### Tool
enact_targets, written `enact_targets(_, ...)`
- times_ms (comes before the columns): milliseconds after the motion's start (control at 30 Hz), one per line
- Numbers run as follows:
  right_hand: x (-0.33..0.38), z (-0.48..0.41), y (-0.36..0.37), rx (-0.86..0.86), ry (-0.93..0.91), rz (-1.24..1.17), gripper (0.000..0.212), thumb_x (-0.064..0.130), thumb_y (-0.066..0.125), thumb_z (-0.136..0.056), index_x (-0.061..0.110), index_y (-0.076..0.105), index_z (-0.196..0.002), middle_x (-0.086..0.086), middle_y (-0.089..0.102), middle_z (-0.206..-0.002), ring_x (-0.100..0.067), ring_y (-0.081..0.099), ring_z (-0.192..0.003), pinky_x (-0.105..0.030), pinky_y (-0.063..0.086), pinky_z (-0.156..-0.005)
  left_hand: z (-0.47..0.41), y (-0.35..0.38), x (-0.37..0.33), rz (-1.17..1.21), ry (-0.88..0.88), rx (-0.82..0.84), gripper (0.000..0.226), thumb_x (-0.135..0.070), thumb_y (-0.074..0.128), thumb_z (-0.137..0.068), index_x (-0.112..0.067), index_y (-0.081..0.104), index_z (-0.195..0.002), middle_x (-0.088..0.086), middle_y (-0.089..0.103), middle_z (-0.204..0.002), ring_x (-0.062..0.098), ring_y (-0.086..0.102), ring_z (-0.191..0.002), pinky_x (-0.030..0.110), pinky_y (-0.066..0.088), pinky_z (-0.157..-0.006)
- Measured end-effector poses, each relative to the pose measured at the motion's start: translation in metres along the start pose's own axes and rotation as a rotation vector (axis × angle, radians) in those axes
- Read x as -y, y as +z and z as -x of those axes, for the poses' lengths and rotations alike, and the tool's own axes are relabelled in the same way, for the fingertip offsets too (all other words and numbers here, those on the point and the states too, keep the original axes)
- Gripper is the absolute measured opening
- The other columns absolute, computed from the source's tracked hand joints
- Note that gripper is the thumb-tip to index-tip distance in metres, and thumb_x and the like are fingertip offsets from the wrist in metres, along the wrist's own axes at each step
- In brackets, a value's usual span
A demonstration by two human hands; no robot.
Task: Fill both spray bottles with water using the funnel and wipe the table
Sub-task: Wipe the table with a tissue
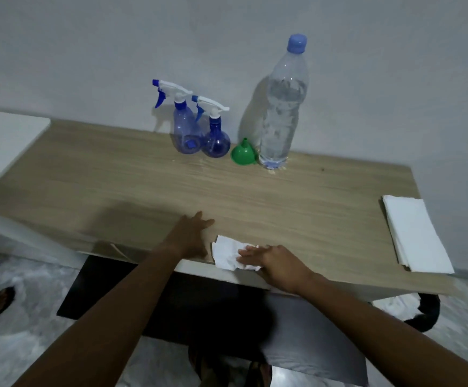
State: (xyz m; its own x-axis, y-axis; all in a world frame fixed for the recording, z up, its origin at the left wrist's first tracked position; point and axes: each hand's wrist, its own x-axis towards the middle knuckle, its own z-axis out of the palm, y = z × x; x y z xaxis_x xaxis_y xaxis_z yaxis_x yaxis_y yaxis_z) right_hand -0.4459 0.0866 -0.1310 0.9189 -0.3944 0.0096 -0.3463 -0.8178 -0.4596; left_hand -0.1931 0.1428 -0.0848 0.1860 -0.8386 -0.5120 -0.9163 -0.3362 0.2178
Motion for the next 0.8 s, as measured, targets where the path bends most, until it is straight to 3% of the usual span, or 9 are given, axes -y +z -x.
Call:
enact_targets(100,-0.010,-0.010,-0.047,-0.086,0.209,-0.309,0.020,0.004,0.065,-0.088,0.019,0.079,-0.094,0.018,0.074,-0.090,0.010,0.065,-0.083,-0.016,0.045,-0.072,-0.003,0.000,-0.021,0.094,0.026,0.007,0.106,-0.023,0.089,-0.066,-0.032,0.031,-0.154,0.005,0.010,-0.166,0.035,0.013,-0.151,0.042,0.020,-0.122)
enact_targets(200,-0.043,-0.030,-0.081,-0.260,0.457,-0.527,0.019,0.003,0.064,-0.090,0.014,0.079,-0.083,0.010,0.073,-0.079,0.012,0.060,-0.064,-0.018,0.046,-0.067,-0.010,0.001,-0.041,0.151,0.043,0.009,0.111,-0.029,0.092,-0.062,-0.029,0.030,-0.155,0.003,0.010,-0.166,0.035,0.006,-0.152,0.043,0.017,-0.122)
enact_targets(333,-0.082,-0.060,-0.106,-0.407,0.721,-0.641,0.017,0.008,0.062,-0.090,0.012,0.074,-0.078,-0.001,0.071,-0.079,-0.012,0.061,-0.072,-0.028,0.048,-0.071,-0.023,-0.001,-0.069,0.143,0.059,-0.008,0.116,-0.036,0.091,-0.062,-0.030,0.024,-0.157,0.002,0.008,-0.167,0.036,0.000,-0.152,0.045,0.017,-0.120)
enact_targets(533,-0.118,-0.096,-0.107,-0.317,0.766,-0.615,0.017,0.018,0.063,-0.085,0.007,0.076,-0.084,-0.009,0.077,-0.090,-0.018,0.065,-0.084,-0.035,0.052,-0.079,-0.042,0.006,-0.083,0.015,-0.015,0.043,0.125,-0.044,0.089,-0.062,-0.031,0.011,-0.158,0.003,-0.002,-0.167,0.034,-0.002,-0.153,0.046,0.018,-0.121)
enact_targets(600,-0.117,-0.100,-0.105,-0.343,0.869,-0.489,0.017,0.028,0.063,-0.087,0.018,0.074,-0.095,-0.008,0.076,-0.102,-0.026,0.068,-0.097,-0.034,0.051,-0.082,-0.042,0.004,-0.083,0.003,-0.014,0.059,0.124,-0.044,0.088,-0.063,-0.031,0.010,-0.158,0.003,-0.002,-0.167,0.035,-0.002,-0.153,0.045,0.017,-0.121)
enact_targets(633,-0.113,-0.098,-0.103,-0.378,0.901,-0.317,0.024,0.032,0.063,-0.088,0.022,0.071,-0.108,-0.007,0.073,-0.111,-0.030,0.066,-0.104,-0.036,0.051,-0.085,-0.042,0.003,-0.083,0.007,-0.010,0.061,0.123,-0.044,0.088,-0.063,-0.031,0.011,-0.158,0.003,-0.002,-0.167,0.035,-0.002,-0.153,0.044,0.016,-0.121)
enact_targets(700,-0.104,-0.089,-0.092,-0.460,0.805,0.040,0.042,0.035,0.062,-0.088,0.022,0.062,-0.128,-0.009,0.065,-0.128,-0.034,0.059,-0.115,-0.042,0.049,-0.091,-0.039,0.000,-0.084,0.009,0.007,0.061,0.121,-0.046,0.087,-0.065,-0.031,0.012,-0.158,0.003,-0.001,-0.167,0.033,-0.001,-0.153,0.043,0.014,-0.122)
enact_targets(800,-0.092,-0.079,-0.064,-0.445,0.448,0.109,0.054,0.038,0.058,-0.091,0.020,0.054,-0.142,-0.011,0.054,-0.145,-0.034,0.051,-0.131,-0.047,0.044,-0.105,-0.037,-0.012,-0.076,0.064,0.010,-0.006,0.106,-0.055,0.082,-0.068,-0.030,0.027,-0.155,0.000,0.017,-0.165,0.026,0.019,-0.151,0.036,0.021,-0.119)
